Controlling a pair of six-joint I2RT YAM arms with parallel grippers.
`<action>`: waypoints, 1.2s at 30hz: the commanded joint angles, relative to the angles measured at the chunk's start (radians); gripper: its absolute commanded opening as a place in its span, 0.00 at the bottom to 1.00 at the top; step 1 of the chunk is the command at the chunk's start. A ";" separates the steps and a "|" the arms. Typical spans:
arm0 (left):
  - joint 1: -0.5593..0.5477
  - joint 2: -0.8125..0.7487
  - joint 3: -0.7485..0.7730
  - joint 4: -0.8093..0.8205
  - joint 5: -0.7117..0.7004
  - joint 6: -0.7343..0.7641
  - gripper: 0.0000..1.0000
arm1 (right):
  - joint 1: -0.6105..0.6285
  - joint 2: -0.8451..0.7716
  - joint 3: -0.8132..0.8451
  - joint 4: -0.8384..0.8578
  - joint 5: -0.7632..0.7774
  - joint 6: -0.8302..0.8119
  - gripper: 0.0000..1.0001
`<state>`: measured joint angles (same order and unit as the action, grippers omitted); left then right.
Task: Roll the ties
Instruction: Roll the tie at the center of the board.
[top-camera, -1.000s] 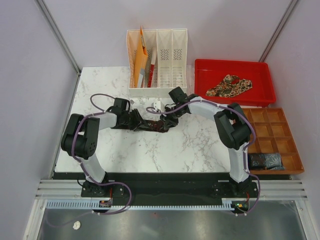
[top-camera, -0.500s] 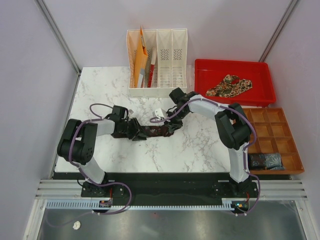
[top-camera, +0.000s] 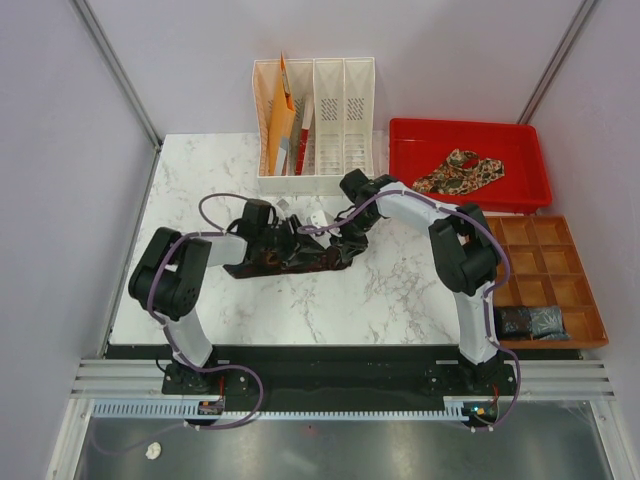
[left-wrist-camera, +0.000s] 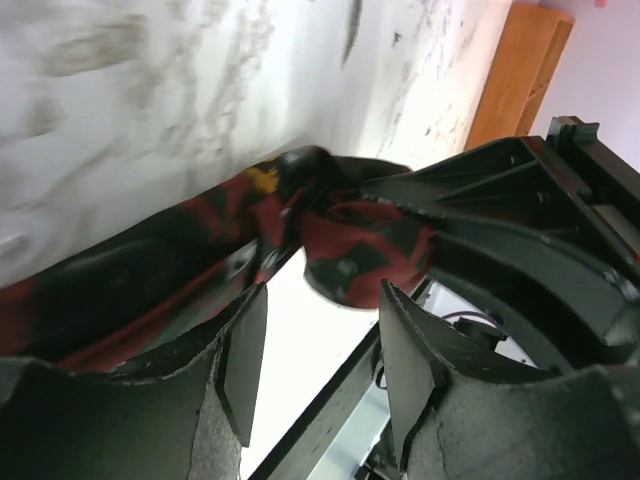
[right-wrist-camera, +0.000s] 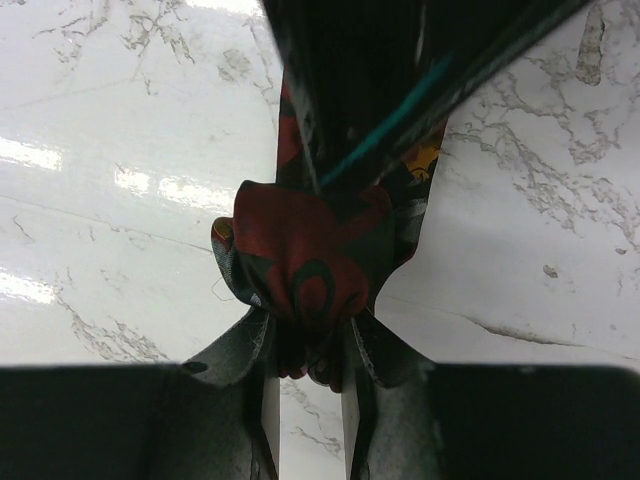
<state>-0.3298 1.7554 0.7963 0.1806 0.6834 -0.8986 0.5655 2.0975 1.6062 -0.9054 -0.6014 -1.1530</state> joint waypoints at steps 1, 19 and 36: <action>-0.064 0.061 0.057 0.187 0.005 -0.131 0.56 | 0.001 0.006 0.026 -0.032 -0.003 0.026 0.00; -0.090 0.101 0.095 0.192 0.031 -0.140 0.52 | 0.008 0.027 0.040 0.010 0.037 0.084 0.00; -0.068 0.173 0.135 -0.131 -0.103 0.070 0.02 | -0.010 -0.007 0.027 0.013 0.006 0.128 0.46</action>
<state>-0.4126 1.8729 0.9115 0.2291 0.6865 -0.9710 0.5674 2.1105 1.6241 -0.9100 -0.5476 -1.0523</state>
